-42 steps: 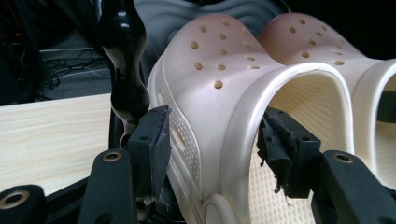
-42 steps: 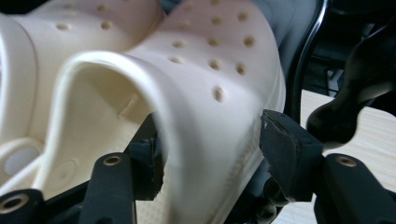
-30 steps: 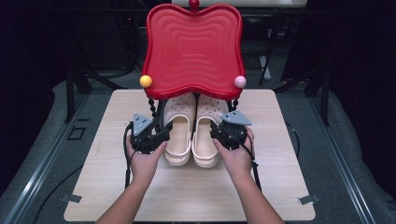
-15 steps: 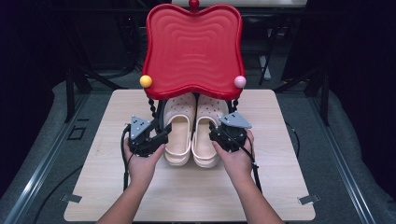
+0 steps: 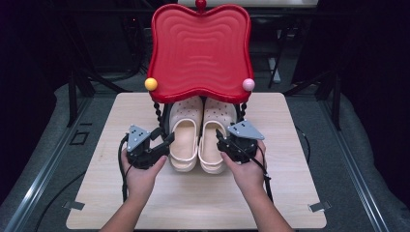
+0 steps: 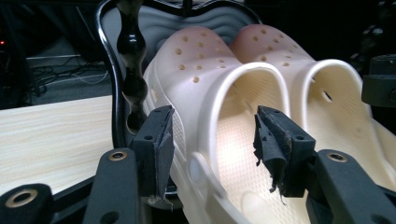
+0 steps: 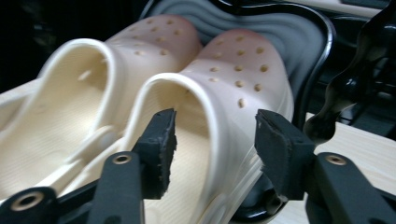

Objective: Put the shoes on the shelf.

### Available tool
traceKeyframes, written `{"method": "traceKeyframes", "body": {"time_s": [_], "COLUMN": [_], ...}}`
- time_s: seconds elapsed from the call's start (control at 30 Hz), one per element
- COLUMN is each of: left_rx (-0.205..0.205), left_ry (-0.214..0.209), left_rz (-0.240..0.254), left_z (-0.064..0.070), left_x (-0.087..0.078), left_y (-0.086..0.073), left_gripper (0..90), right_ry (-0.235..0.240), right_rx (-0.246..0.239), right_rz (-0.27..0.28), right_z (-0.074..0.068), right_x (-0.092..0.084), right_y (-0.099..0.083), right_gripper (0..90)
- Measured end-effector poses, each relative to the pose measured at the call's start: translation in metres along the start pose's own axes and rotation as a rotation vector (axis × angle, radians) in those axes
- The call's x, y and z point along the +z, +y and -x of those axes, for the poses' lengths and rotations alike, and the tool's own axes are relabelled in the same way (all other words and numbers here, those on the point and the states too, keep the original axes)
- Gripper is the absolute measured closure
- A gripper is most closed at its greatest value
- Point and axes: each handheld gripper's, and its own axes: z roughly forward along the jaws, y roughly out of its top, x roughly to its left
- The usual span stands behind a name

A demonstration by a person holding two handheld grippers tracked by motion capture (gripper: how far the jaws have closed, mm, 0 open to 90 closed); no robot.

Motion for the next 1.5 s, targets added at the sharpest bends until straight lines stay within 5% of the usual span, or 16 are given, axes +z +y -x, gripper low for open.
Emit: {"method": "traceKeyframes", "body": {"time_s": [0.43,0.6,1.13,1.5], "left_rx": [0.012,0.003,0.034,0.055], "left_ry": [-0.072,-0.088,-0.140,-0.156], "left_rz": [-0.020,-0.055,-0.157,-0.215], "left_z": [-0.001,-0.001,0.011,0.015], "left_x": [-0.039,-0.046,-0.040,-0.028], "left_y": [-0.024,-0.042,-0.080,-0.092], "left_gripper": [52.4,55.8,87.9,90.0], "right_ry": [0.119,0.126,0.179,0.191], "right_rx": [0.011,0.014,0.019,0.055], "right_rz": [0.016,0.006,-0.109,-0.155], "right_z": [-0.015,-0.022,-0.040,-0.037], "right_x": [-0.054,-0.064,-0.059,-0.048], "right_y": [-0.019,-0.038,-0.085,-0.101], "right_gripper": [64.0,72.3,86.2,89.6]}}
